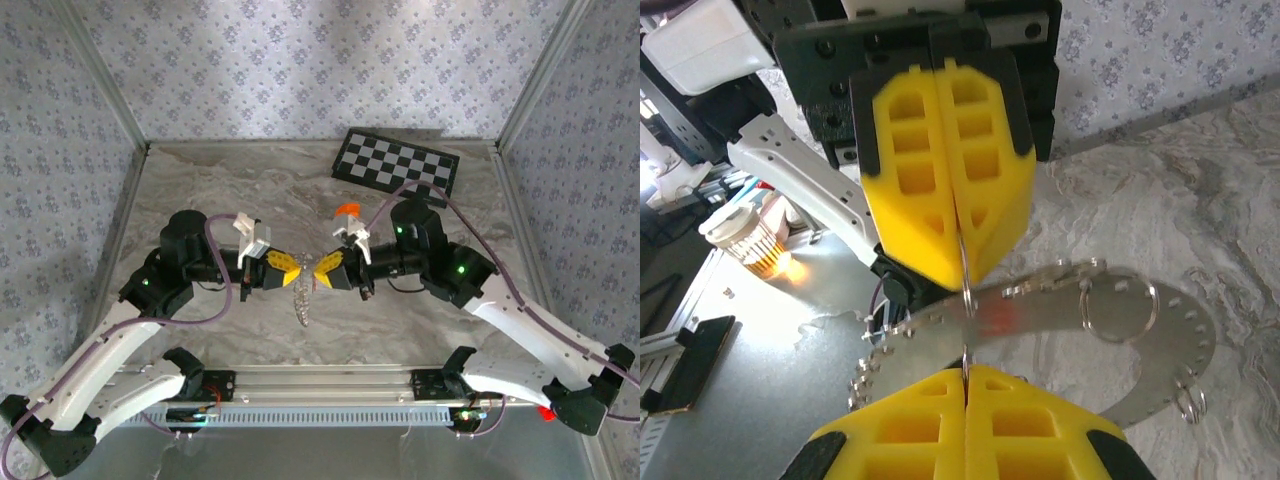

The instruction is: Put the keys on the keyring

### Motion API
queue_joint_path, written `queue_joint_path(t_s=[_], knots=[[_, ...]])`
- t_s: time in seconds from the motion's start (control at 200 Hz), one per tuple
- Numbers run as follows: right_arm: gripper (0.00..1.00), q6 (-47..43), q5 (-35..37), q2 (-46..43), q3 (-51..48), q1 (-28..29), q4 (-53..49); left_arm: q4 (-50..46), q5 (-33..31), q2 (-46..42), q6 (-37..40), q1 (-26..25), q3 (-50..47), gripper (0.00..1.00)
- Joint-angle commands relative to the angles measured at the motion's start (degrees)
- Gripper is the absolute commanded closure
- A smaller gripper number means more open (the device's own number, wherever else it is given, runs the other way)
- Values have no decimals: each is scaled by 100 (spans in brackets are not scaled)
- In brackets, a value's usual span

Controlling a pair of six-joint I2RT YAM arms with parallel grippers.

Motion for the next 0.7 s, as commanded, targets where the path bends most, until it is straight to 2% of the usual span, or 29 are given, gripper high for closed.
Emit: queue_joint_path(t_s=[0.0, 0.135, 0.26, 0.395, 0.49, 0.695], knots=[[100, 240, 146, -420, -345, -42, 346, 168, 385, 101, 215, -46, 119, 100], [100, 339, 294, -814, -628, -29, 612, -227, 543, 221, 516, -5, 247, 100], [100, 275, 521, -802, -612, -27, 454, -250, 739, 247, 538, 68, 305, 100], [100, 706, 685, -881, -850, 6, 1113, -399, 980, 423, 561, 66, 513, 100], [100, 774, 834, -943, -900, 19, 1178, -466, 1048, 515, 611, 81, 626, 100], [100, 944, 546, -878, -979, 42, 1439, -345, 1204, 692, 514, 90, 765, 100]])
